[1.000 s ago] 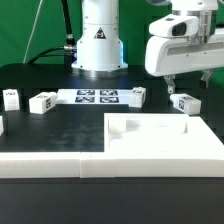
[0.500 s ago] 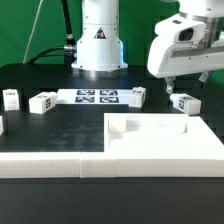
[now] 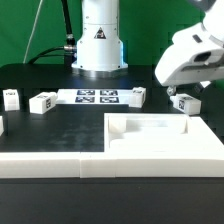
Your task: Assemble one leg
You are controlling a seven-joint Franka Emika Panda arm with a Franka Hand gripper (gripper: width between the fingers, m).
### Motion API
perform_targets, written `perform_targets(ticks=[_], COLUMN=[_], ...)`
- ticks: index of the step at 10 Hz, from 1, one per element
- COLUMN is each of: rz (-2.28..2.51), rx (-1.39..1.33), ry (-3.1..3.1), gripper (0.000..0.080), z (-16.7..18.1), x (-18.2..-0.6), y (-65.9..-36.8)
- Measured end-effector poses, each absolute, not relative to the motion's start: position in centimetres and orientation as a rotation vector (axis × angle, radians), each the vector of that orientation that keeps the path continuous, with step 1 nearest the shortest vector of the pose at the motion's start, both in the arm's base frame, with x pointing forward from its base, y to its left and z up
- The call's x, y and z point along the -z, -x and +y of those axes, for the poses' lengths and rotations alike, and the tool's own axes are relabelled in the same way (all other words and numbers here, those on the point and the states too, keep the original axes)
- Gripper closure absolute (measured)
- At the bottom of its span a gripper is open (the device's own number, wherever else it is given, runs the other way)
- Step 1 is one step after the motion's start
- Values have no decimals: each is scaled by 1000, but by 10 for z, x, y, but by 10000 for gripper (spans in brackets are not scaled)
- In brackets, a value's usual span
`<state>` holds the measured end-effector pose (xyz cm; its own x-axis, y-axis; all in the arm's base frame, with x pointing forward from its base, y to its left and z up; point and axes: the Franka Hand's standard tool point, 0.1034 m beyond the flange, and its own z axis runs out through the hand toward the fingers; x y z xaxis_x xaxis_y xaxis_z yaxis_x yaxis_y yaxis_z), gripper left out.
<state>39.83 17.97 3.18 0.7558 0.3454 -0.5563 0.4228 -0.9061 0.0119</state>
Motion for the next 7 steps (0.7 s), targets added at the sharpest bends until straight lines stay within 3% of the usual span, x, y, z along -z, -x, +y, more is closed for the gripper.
perform_targets(ticks=[3,7], rz=[592,593], rx=[1155,1133], ry=[-2650,-2673], gripper=[151,151], z=[181,183], x=[-25,-12], y=[-394,-397])
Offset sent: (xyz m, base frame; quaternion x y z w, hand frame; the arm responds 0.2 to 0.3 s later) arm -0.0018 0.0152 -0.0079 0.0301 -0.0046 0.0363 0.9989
